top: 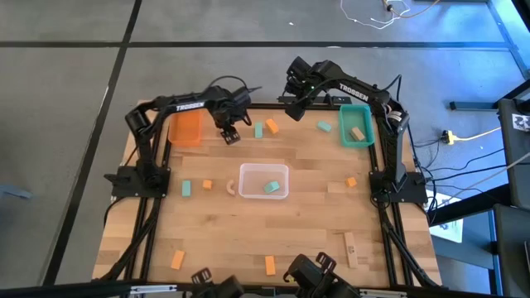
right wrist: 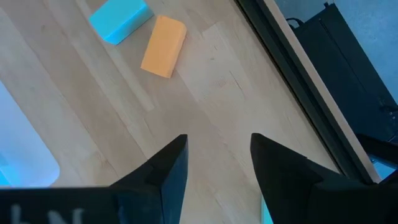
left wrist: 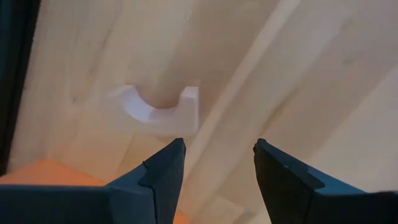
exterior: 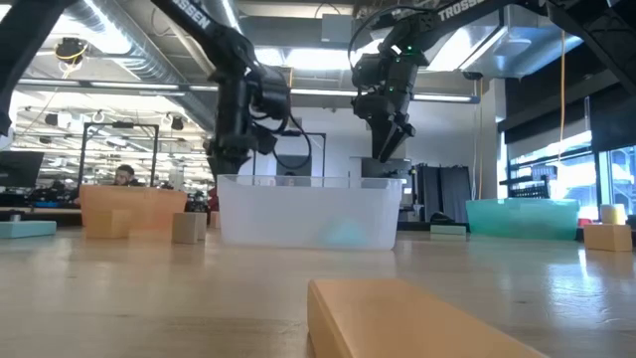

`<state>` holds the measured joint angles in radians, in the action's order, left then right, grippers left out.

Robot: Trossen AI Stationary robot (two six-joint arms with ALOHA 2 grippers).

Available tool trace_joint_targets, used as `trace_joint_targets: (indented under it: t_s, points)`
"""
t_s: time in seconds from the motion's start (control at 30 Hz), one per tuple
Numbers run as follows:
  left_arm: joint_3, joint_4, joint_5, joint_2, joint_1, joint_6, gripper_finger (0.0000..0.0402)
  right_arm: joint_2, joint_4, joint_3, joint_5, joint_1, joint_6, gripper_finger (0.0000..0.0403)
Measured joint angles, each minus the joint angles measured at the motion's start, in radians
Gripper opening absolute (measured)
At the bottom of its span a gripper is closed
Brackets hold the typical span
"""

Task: Sort & place blocks by color
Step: Put the light brown block into the orange bin

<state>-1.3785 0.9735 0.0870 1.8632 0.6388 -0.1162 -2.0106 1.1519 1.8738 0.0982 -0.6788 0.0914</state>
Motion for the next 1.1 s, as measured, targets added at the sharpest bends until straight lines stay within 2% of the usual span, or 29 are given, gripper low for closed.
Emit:
trace_joint_targets:
  t_s: [0.13,0.8,0.93,1.1]
  points:
    - [0.000,-0.015,0.051,0.019,0.003,-0.006,0.0182,0.000,0.000,0.000,0.000,0.000,0.000,0.0174]
    - [0.001,-0.069,0.053,0.131,0.010,-0.163,0.0180,0.000,0.003,0.000,0.000,0.000,-0.003,0.0174]
    - [0.001,-0.071,0.054,0.130,0.012,-0.182,0.0154,0.000,0.003,0.000,0.000,0.000,-0.003,0.0175]
    - [0.001,-0.063,0.054,0.130,0.021,-0.182,0.0085,0.000,0.003,0.000,0.000,0.000,-0.003,0.0175]
